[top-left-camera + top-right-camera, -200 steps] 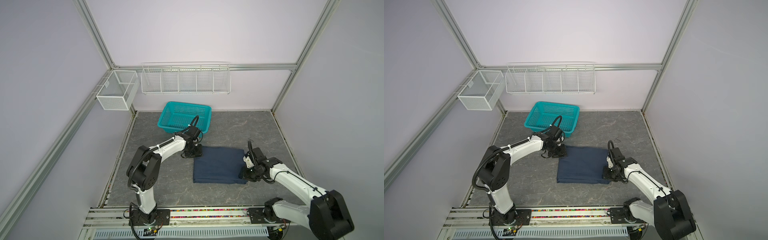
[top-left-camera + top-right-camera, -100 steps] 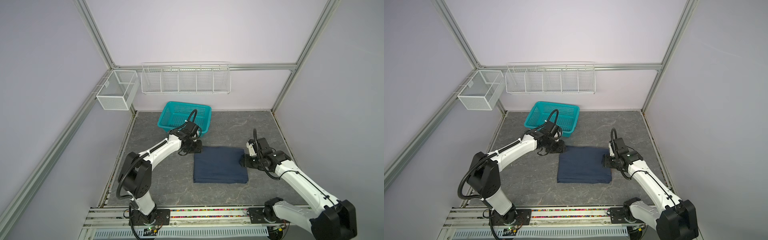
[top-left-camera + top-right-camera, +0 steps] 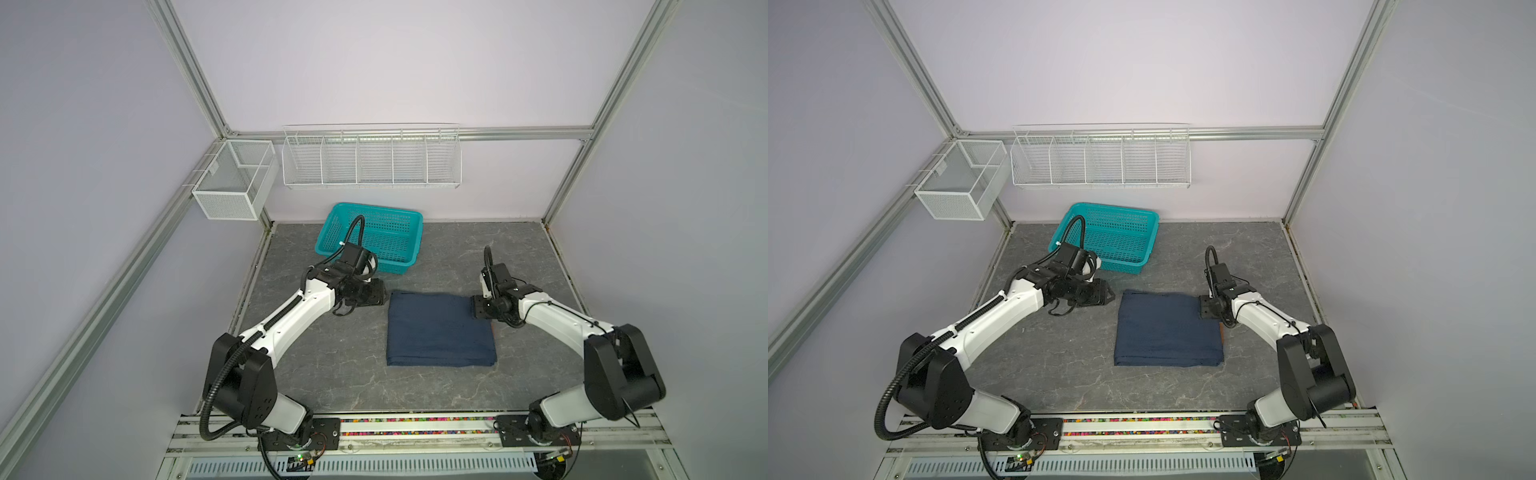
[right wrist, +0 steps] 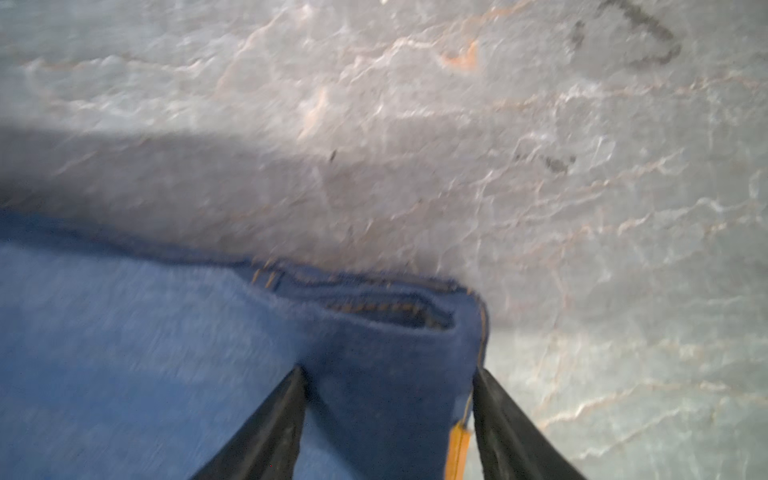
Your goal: Fold and stack the trousers
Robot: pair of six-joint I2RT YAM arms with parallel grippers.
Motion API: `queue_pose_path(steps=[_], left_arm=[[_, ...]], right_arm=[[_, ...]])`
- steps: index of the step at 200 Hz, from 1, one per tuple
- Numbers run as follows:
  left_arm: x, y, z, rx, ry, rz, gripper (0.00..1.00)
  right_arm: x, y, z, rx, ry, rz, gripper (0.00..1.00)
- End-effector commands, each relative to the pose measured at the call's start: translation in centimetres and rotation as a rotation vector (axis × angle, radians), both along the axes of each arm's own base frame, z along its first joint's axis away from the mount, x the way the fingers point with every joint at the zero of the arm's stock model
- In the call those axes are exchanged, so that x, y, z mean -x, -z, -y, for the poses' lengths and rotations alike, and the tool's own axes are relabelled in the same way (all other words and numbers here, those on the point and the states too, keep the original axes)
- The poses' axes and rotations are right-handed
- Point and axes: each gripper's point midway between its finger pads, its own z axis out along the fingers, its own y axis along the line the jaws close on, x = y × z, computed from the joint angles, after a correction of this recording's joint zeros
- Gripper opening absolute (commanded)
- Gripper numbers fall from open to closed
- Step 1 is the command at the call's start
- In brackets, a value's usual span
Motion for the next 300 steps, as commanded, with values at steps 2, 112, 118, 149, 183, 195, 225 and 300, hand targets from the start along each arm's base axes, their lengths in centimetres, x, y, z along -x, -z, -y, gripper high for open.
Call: queue_pose_path(steps=[2,112,118,149,183,195,225,300], left_arm=[[0.5,-0.1,-0.8,0.015,0.015,0.0,0.56],[1.5,0.1,-3.4,0.021,-0.004,-0.014,0.63],[1.7,0.1,-3.4,0.022,-0.006,-0.017,0.65],[2.2,0.1,-3.2,0.059,-0.011,-0.024,0.91],[2.7,-0.3,-2.6,0.129,-0.032,-0.019,0.99],[2.7,-0.7,-2.4,0.159,-0.034,-0.007,1.0],[2.7,-1.9,-0.9,0.274,-0.032,0.027,1.0],[2.3,-2.1,0.4,0.319,-0.037,0.069,1.0]], right_arm=[[-1.8,0.2,1.5,0.05,0.036,0.015,0.63],[2.3,-6.9,-5.4,-0.114,-0.059,0.11,0.83],[2.9,-6.4,-6.3,-0.119,-0.077,0.108,0.85],[3.3,-3.9,-8.9,-0.073,-0.132,0.097,0.92],[3.3,0.1,-9.5,-0.024,-0.134,0.03,0.95],[3.3,1.4,-9.0,0.008,-0.121,0.008,0.97],[1.9,2.1,-7.4,0.1,-0.143,-0.016,0.99],[-1.7,4.2,-0.9,0.095,-0.109,-0.191,0.97]])
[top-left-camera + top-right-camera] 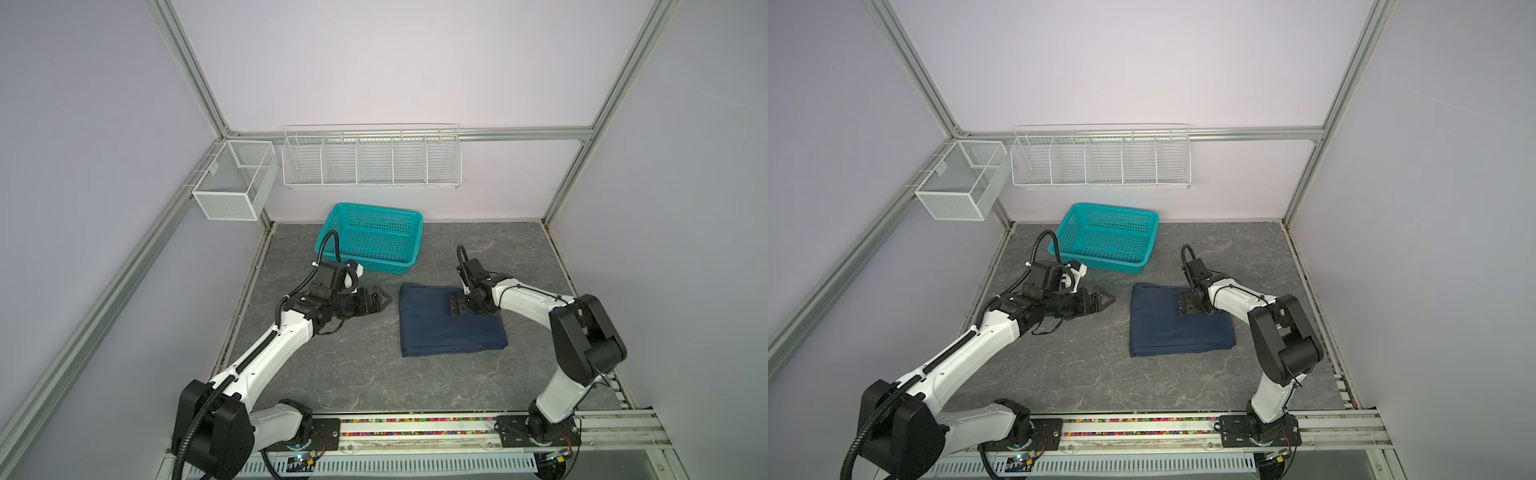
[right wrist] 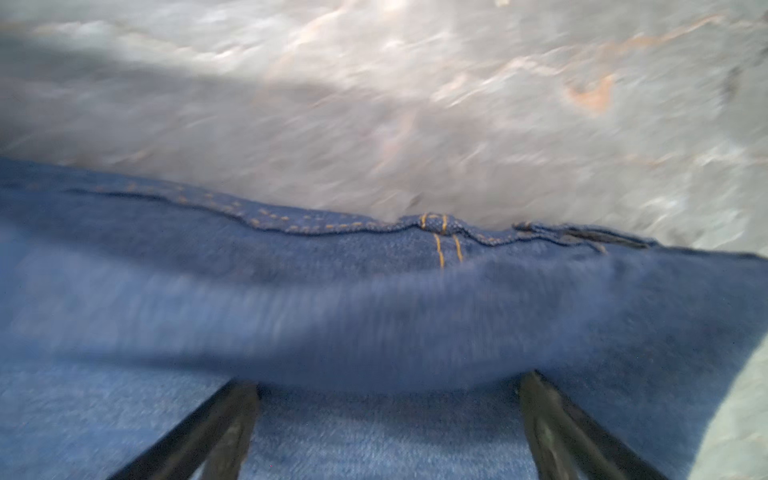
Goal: Fold and stack the trousers
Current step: 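Slide the folded jeans with the right gripper farther from the robot beside the basket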
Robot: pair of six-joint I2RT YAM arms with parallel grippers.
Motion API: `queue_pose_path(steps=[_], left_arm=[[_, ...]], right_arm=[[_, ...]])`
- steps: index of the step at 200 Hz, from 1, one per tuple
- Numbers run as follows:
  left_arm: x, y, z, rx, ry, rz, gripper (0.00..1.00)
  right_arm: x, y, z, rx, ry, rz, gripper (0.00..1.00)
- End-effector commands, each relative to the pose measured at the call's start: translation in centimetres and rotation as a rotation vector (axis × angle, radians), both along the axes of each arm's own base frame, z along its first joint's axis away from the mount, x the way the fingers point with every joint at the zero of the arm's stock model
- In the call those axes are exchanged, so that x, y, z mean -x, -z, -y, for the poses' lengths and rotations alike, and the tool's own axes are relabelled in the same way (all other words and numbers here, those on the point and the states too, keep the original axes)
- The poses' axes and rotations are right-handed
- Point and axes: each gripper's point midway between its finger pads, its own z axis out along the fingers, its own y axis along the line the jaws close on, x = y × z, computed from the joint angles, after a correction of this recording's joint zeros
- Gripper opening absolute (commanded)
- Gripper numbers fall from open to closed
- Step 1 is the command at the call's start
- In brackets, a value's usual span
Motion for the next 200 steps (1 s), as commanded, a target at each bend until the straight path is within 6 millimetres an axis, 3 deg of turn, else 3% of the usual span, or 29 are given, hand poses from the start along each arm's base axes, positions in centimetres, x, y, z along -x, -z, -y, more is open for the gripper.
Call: queue_pose_path(steps=[1,29,45,46,49,84,157,200], left_arm=[[-0.3,-0.3,0.6,0.028,-0.001,0.013,1.0],[-0.2,0.4,0.6,0.012,0.001,-0.009,1.0],[-0.1,0.9,0.6,-0.001,0.004,-0.022,1.0],[-0.1,0.9,0.6,0.0,0.003,-0.023,1.0],[-0.1,1.0,0.5,-0.004,0.003,-0.026,1.0],[-0.1,1.9,0.4,-0.025,-0.001,-0.049,1.0],[-1.6,3.0,1.3,-0.052,0.016,-0.096,1.0],[-2.4,3.6,1.7,-0.062,0.017,-0.121,1.0]], right_arm=[[0.3,1.5,2.4,0.012,-0.014,-0.104,0.97],[-3.2,0.2,4.7,0.006,0.038,-0.089,0.97],[-4.6,0.5,5.6,0.022,0.024,-0.108,0.97],[-4.8,0.5,6.6,0.021,0.049,-0.11,0.97],[-5.1,0.6,7.2,0.022,0.058,-0.116,0.97],[-8.3,1.1,11.3,0.03,0.116,-0.104,0.97],[-16.7,0.8,15.7,0.126,0.111,-0.027,0.97],[-19.8,1.4,18.7,0.109,0.179,-0.005,0.97]])
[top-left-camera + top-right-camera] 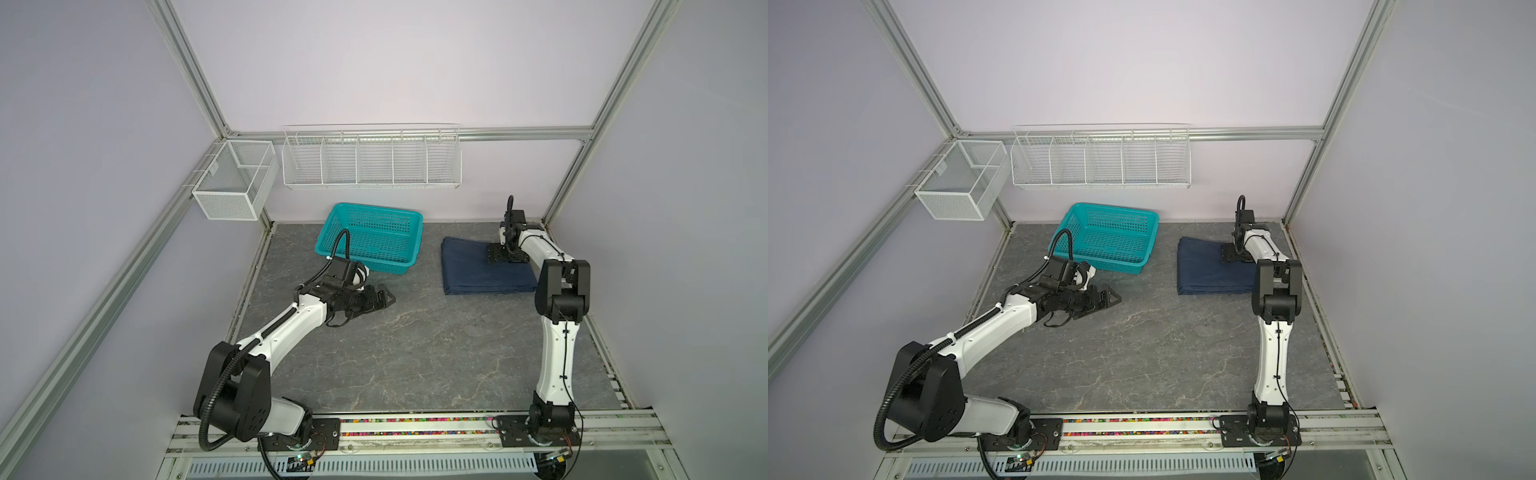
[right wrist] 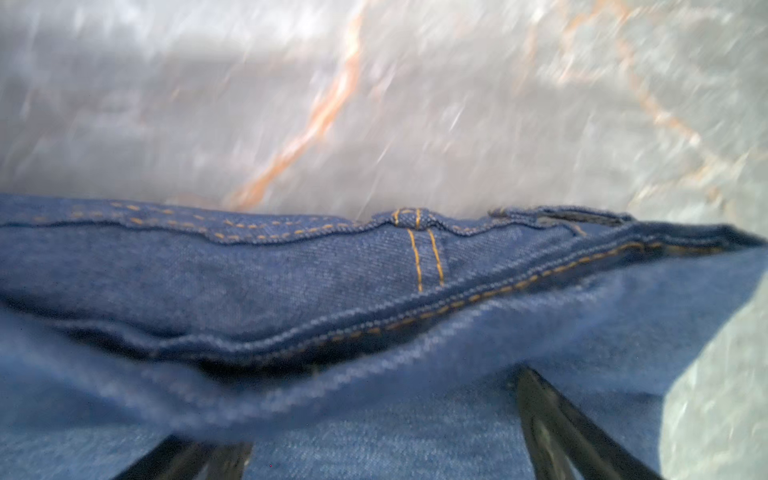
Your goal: Fold and stack the trousers
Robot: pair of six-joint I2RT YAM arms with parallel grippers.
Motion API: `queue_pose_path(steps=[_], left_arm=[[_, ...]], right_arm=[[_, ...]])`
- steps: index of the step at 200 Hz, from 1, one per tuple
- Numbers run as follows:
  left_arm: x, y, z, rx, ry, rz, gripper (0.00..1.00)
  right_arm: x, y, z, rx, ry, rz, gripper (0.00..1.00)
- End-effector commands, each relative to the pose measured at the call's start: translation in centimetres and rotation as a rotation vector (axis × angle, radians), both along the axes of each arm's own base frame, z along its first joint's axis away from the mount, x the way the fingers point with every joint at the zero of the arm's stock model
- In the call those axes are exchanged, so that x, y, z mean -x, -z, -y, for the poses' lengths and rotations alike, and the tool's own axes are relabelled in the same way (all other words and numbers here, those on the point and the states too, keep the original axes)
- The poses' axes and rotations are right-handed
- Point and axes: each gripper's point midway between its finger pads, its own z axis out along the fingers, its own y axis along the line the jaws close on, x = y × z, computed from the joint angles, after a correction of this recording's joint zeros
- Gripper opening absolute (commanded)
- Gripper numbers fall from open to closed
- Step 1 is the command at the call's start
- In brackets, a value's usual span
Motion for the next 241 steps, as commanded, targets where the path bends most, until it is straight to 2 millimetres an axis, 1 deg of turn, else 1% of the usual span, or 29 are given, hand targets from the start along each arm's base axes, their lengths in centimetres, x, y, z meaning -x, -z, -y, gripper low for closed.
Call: queue_pose_path(steps=[1,9,32,53,55,65,82,106,113,125,149,158,161,165,168,172,173,184,192,197,216,218,224,225,236,241], left_arm=[[-0.6,-0.3,0.5,-0.003,0.017,0.007,1.0],[-0.7,-0.2,0.6,-0.003,0.017,0.003,1.0],[-1.3,-0.1,0.9,-0.009,0.019,-0.009,1.0],[-1.9,-0.5,1.1,-0.012,0.016,0.001,1.0],[-2.0,-0.5,1.1,-0.012,0.016,0.002,1.0],[-2.3,-0.8,1.2,-0.008,0.015,0.01,1.0],[-2.8,-1.3,1.5,-0.002,0.014,0.025,1.0],[-3.4,-2.0,1.7,0.002,0.016,0.053,1.0],[-3.6,-2.2,1.7,0.0,0.017,0.063,1.0],[-3.8,-2.6,1.7,0.001,0.016,0.078,1.0],[-4.3,-3.2,1.6,-0.006,0.024,0.09,1.0],[-4.5,-3.4,1.5,-0.014,0.027,0.099,1.0],[-4.5,-3.6,1.4,-0.016,0.028,0.103,1.0],[-4.6,-3.7,1.3,-0.02,0.027,0.108,1.0],[-4.7,-3.9,1.1,-0.022,0.027,0.114,1.0],[-4.7,-4.0,0.9,-0.025,0.027,0.12,1.0],[-4.7,-4.1,0.9,-0.027,0.028,0.121,1.0],[-5.0,-4.4,0.0,-0.047,0.024,0.138,1.0],[-5.0,-4.7,-0.7,-0.071,0.022,0.154,1.0],[-5.1,-4.8,-1.4,-0.09,0.019,0.163,1.0],[-5.1,-5.2,-4.0,-0.16,-0.001,0.205,1.0],[-5.1,-5.2,-4.3,-0.168,-0.007,0.21,1.0],[-5.1,-5.2,-5.3,-0.197,-0.02,0.224,1.0],[-5.1,-5.1,-5.5,-0.203,-0.023,0.225,1.0],[-5.1,-5.0,-7.5,-0.261,-0.06,0.257,1.0],[-5.2,-4.9,-8.5,-0.301,-0.091,0.273,0.99]], right_arm=[[0.2,1.8,2.7,0.042,0.019,-0.063,0.97],[-0.4,1.7,3.4,0.048,0.039,-0.055,0.97],[-2.0,1.5,4.1,0.014,0.073,-0.038,0.97],[-3.8,0.9,3.8,-0.018,0.059,-0.004,0.97],[-3.8,1.1,3.7,-0.021,0.056,-0.008,0.97],[-4.6,0.4,3.8,-0.023,0.046,0.017,0.97],[-5.4,-0.5,4.0,-0.015,0.032,0.052,0.97],[-5.9,-1.3,4.3,-0.032,0.011,0.083,0.97],[-6.0,-1.9,4.3,-0.042,0.0,0.096,0.97],[-6.3,-3.5,3.9,-0.075,-0.027,0.131,0.97],[-6.6,-8.0,2.8,-0.126,-0.08,0.215,0.97],[-6.4,-9.7,2.4,-0.15,-0.098,0.243,0.98],[-6.4,-10.6,2.3,-0.155,-0.105,0.262,0.98],[-6.3,-11.1,2.1,-0.159,-0.113,0.275,0.98],[-6.3,-11.8,2.0,-0.16,-0.118,0.293,1.0],[-6.1,-12.5,1.8,-0.163,-0.126,0.312,0.97],[-6.1,-12.4,1.8,-0.164,-0.128,0.311,0.97],[-5.4,-14.4,1.2,-0.177,-0.151,0.354,0.97],[-4.6,-15.6,0.7,-0.195,-0.166,0.367,0.91],[-3.9,-16.1,0.4,-0.204,-0.176,0.368,0.89],[-0.8,-17.5,-0.9,-0.248,-0.193,0.389,0.89],[-0.4,-17.2,-1.0,-0.254,-0.192,0.385,0.89],[0.6,-17.9,-1.2,-0.257,-0.192,0.414,0.89],[0.9,-17.6,-1.3,-0.259,-0.191,0.41,0.89],[3.0,-18.3,-1.7,-0.265,-0.193,0.451,0.89],[4.0,-18.1,-1.9,-0.264,-0.192,0.465,0.89]])
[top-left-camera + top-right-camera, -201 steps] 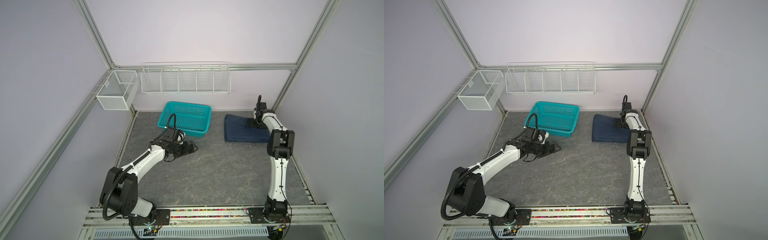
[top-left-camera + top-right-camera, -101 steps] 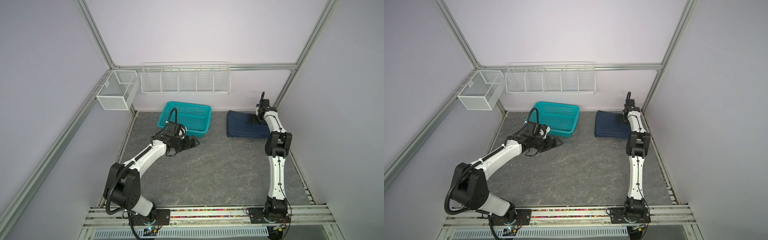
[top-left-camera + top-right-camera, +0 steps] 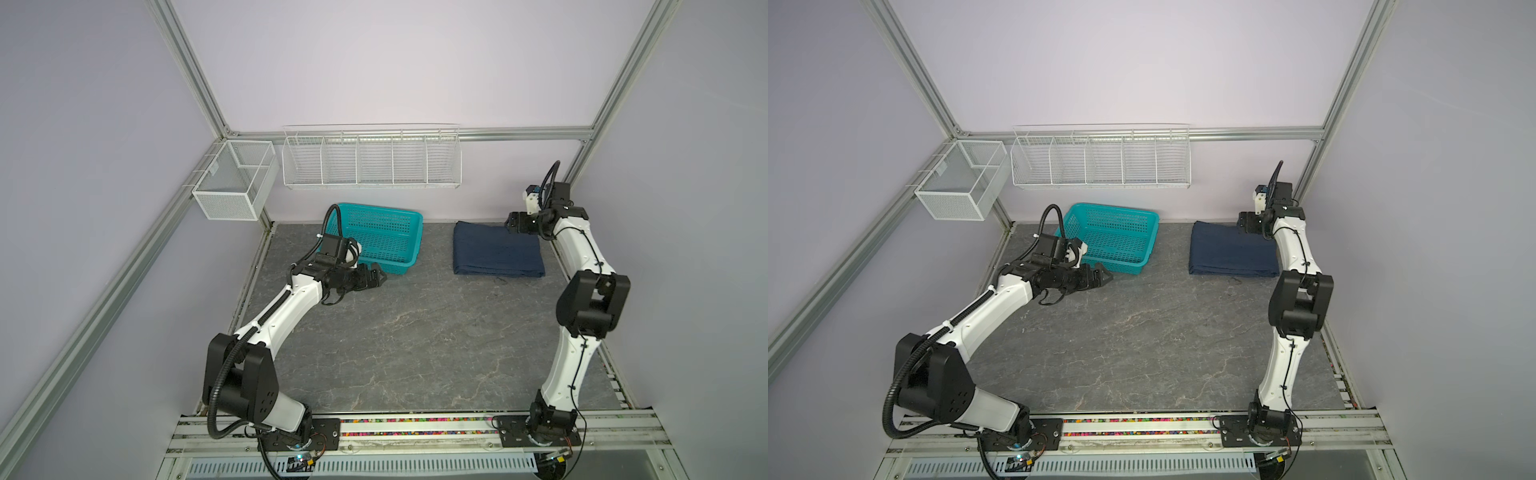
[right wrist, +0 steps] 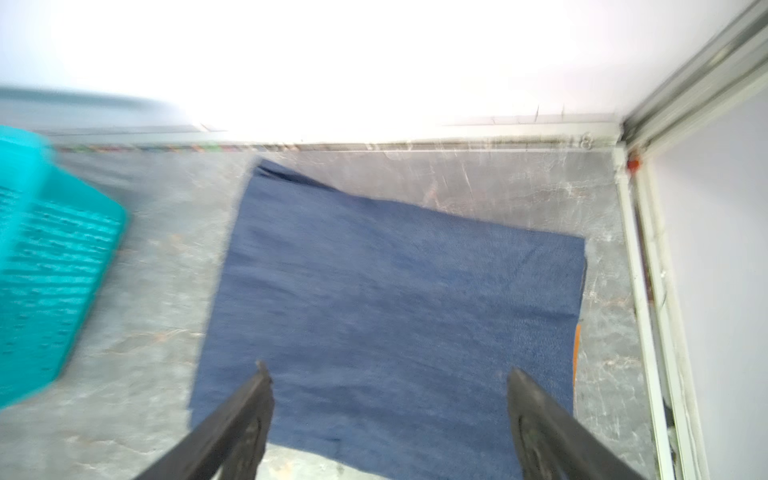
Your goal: Fold and stack the trousers
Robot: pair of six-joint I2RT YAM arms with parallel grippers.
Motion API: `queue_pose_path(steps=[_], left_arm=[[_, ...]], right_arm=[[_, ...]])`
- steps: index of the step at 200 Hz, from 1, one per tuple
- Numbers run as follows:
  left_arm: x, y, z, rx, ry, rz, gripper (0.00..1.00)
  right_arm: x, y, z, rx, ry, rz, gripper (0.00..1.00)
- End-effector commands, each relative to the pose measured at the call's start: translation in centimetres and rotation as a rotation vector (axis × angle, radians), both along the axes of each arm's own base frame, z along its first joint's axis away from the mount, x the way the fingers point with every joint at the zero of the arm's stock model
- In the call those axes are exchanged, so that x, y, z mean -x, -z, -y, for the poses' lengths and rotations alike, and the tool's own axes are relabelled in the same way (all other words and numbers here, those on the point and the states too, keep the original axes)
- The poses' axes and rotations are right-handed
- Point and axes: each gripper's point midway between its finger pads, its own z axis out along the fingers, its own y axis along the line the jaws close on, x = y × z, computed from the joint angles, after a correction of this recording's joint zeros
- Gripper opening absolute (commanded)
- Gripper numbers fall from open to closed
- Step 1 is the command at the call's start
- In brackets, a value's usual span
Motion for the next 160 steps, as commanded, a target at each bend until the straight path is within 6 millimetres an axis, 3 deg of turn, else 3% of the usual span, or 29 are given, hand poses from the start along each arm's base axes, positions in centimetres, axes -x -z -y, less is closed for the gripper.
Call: queue_pose_path(steps=[1,27,61,68,114,137,160], left_arm=[[0.3,-0.2,-4.6,-0.173,-0.066,0.093,0.99],[0.1,0.7,-9.0,-0.313,-0.154,0.202,0.99],[0.2,2.9,-15.2,-0.417,-0.338,0.304,0.99],[0.2,3.2,-16.0,-0.417,-0.367,0.335,0.99],[-0.2,5.9,-17.4,-0.47,-0.407,0.541,0.99],[-1.5,5.2,-17.4,-0.467,-0.428,0.612,0.99],[-2.8,4.7,-16.9,-0.477,-0.397,0.684,0.99]], right_arm=[[3.1,-0.7,-1.5,-0.042,-0.039,0.092,0.89],[7.9,0.4,-2.2,-0.028,-0.038,0.145,0.89],[12.7,4.4,-3.8,-0.004,-0.015,0.181,0.88],[13.8,6.3,-4.1,0.013,0.002,0.176,0.88],[15.0,9.1,-4.6,0.097,0.071,0.318,0.88],[14.5,10.0,-3.0,0.191,0.123,0.394,0.89],[14.2,10.8,-2.8,0.181,0.118,0.413,0.88]])
